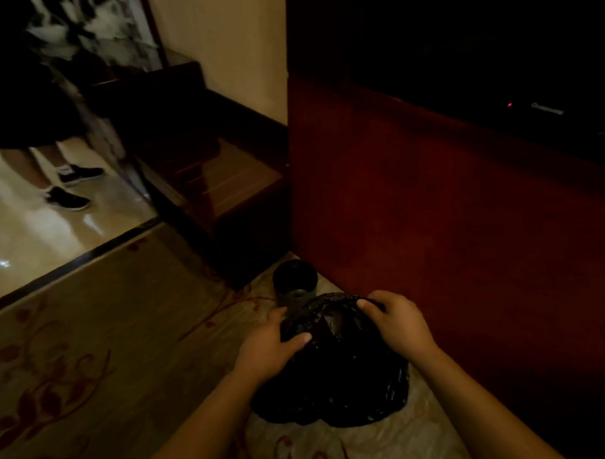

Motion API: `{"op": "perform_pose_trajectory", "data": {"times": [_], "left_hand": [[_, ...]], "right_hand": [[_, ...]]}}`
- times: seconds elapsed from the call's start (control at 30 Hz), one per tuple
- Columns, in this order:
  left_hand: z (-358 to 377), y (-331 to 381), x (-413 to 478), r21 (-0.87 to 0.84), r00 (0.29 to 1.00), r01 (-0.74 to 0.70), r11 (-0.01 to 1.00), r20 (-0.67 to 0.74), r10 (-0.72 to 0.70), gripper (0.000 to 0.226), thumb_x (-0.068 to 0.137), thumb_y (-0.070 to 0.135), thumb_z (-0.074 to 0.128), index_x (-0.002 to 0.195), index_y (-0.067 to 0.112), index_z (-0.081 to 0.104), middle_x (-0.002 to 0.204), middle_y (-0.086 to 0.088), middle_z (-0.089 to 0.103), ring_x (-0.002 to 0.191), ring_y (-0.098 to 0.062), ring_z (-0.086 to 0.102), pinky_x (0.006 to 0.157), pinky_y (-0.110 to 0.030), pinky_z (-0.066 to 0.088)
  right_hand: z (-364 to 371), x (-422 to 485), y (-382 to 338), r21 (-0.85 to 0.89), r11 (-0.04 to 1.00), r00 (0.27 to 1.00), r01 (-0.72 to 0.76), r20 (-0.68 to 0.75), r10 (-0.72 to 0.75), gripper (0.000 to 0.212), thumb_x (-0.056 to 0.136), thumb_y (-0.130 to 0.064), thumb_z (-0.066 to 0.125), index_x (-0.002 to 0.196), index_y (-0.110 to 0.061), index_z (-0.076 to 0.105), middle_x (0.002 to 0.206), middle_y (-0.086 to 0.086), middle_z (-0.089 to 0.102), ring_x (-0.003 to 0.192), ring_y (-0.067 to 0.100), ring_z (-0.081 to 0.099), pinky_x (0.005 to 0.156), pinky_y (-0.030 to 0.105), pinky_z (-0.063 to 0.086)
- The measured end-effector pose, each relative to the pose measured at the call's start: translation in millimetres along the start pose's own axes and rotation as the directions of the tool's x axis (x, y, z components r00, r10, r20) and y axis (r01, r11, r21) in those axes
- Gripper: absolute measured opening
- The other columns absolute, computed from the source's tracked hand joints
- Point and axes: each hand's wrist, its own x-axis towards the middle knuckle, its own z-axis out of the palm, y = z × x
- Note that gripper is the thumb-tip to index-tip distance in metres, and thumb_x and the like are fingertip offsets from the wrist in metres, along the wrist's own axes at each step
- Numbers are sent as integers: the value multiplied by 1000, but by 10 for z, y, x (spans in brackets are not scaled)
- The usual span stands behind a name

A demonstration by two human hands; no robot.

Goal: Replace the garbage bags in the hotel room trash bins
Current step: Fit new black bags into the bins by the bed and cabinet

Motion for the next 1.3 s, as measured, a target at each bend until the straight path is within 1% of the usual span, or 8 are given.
{"op": "perform_pose_trajectory", "data": {"times": [0.2,0.43,0.6,0.73,0.87,1.0,1.2,1.3], "left_hand": [[-189,-32,664,-62,994,-93,994,60,97,20,100,27,55,103,14,70,99,-6,72,91,-18,65,86,-43,50],[-347,-35,1569,46,975,-135,990,183,125,34,92,50,61,119,30,61,110,13,65,101,-5,60,84,-27,49],[-474,-156,2071,-117,996,-90,989,-34,87,29,98,48,51,87,27,68,82,5,69,78,-10,65,74,-44,53],[-638,-388,2581,-248,996,10,969,-87,-33,53,93,61,46,89,12,66,80,-9,68,74,-24,68,73,-52,55],[-863,-477,3081,-308,990,67,949,-99,-102,38,101,40,50,79,14,66,74,-7,67,69,-19,66,66,-47,53],[-1016,-689,3644,-409,985,93,908,-94,-144,31,102,33,51,87,17,72,83,-4,72,77,-13,69,64,-26,51],[-941,-1421,4675,-315,996,61,947,83,-37,67,88,73,43,86,9,65,82,-16,66,76,-28,66,76,-56,54],[-835,-1644,5066,-406,992,101,908,106,-63,45,98,52,49,83,15,70,82,-7,71,80,-21,70,78,-49,58]], "right_hand": [[-175,443,71,-63,990,990,-124,-77,119,21,96,-51,58,91,-31,64,72,-3,62,58,14,57,49,34,41],[-97,1349,257,-51,986,985,-159,-71,155,30,96,-51,57,111,-26,65,84,-8,61,60,10,53,50,26,36],[21,2009,240,114,981,988,-155,17,154,43,86,-55,68,122,-33,60,112,-14,61,100,12,61,83,32,53],[112,2462,298,-109,981,979,-159,112,171,30,88,-34,74,115,-31,63,107,-11,67,83,15,64,70,35,54],[340,2898,320,-258,933,962,-250,46,271,11,90,-17,61,94,-28,62,93,-2,65,68,14,56,61,34,51],[662,3285,281,-143,908,918,-393,-12,396,6,91,-16,55,96,-19,56,85,0,64,70,18,62,59,32,48],[1430,3814,327,61,839,836,-540,-72,543,8,100,-16,50,108,-17,51,79,4,63,65,22,62,50,33,42],[1799,4104,359,216,814,805,-538,-153,573,5,103,-18,49,98,-20,51,77,12,64,65,36,62,50,44,44]]}}
